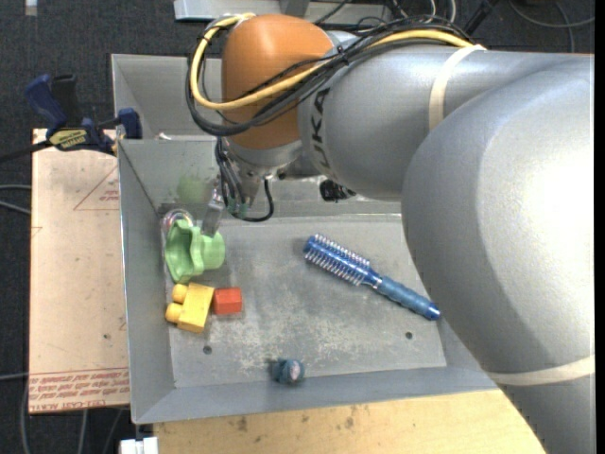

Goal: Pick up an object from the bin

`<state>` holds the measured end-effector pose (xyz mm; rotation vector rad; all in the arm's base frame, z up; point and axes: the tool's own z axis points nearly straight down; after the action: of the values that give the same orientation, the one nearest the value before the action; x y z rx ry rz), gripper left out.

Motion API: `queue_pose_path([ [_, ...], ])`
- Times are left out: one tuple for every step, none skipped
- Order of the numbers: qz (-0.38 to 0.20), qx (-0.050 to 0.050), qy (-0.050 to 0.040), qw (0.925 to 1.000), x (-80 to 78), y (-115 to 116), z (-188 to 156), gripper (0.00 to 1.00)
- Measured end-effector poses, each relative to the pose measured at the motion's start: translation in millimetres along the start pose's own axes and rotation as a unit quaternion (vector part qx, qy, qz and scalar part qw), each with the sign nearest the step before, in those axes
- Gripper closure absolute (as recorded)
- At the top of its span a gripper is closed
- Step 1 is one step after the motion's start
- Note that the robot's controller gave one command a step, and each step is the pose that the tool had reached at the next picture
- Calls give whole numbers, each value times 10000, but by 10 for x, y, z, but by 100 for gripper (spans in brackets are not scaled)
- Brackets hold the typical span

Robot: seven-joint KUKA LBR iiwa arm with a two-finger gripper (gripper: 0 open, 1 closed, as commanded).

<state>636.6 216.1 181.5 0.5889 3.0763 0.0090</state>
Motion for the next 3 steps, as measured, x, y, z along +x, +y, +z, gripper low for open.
queue_pose_path([
  [0,29,29,10000,14,-12,54,0],
  [-490,44,67,9988,531,157,683,0],
  [-2937,-6,10,9559,672,-60,1069,0],
])
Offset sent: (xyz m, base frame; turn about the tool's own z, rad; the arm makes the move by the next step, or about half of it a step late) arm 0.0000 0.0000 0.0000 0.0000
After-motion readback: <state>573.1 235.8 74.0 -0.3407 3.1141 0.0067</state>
